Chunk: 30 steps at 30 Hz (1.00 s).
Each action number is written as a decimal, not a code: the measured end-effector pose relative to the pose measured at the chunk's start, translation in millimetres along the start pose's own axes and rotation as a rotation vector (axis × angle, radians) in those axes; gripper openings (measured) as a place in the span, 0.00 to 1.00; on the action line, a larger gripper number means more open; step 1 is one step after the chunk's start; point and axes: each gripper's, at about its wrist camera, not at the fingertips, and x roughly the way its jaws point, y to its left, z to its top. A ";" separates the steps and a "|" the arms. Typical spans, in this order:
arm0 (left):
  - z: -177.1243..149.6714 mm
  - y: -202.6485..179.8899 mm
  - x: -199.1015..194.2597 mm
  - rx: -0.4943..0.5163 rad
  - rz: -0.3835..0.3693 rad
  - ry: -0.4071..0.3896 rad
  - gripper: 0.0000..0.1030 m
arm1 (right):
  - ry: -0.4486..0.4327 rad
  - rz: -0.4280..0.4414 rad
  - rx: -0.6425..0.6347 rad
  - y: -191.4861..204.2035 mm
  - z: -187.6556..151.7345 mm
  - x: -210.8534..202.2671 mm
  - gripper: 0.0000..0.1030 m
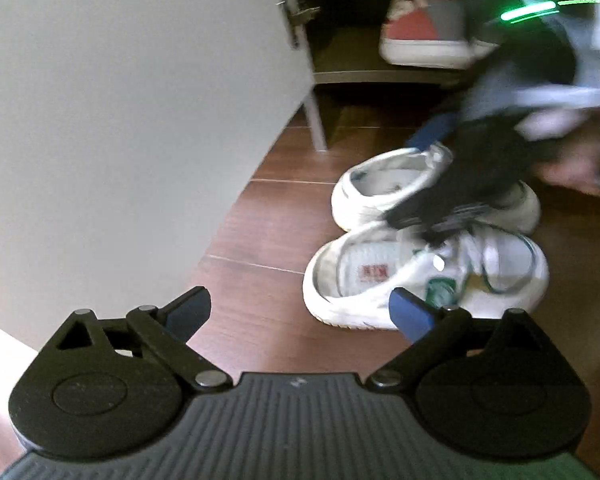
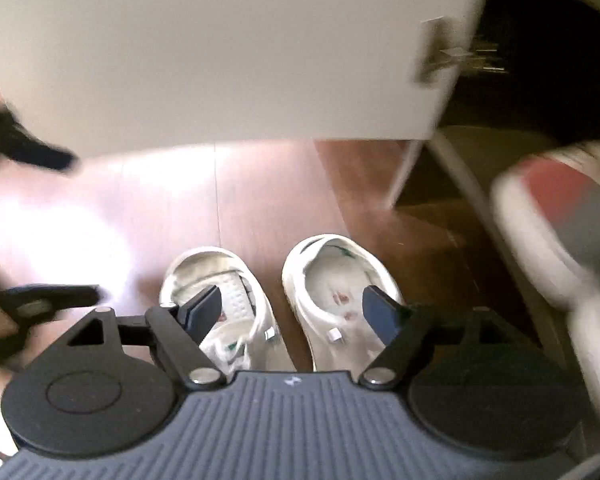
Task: Organize scattered shoes
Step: 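Grasp the pair of green-trimmed white sneakers with the right gripper, then set the green-trimmed sneakers on the cabinet floor under the red-grey slippers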
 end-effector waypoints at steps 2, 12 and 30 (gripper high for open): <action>-0.8 -5.3 -1.0 -0.012 -0.012 -0.008 0.95 | 0.097 -0.025 -0.037 5.7 1.7 34.1 0.66; 1.7 -13.7 4.0 -0.073 -0.068 0.001 0.95 | 0.098 -0.265 0.538 -74.2 -16.2 20.1 0.08; 6.2 -104.8 88.7 0.396 -0.275 -0.015 0.72 | 0.156 -0.210 0.662 -3.7 -150.2 -71.9 0.45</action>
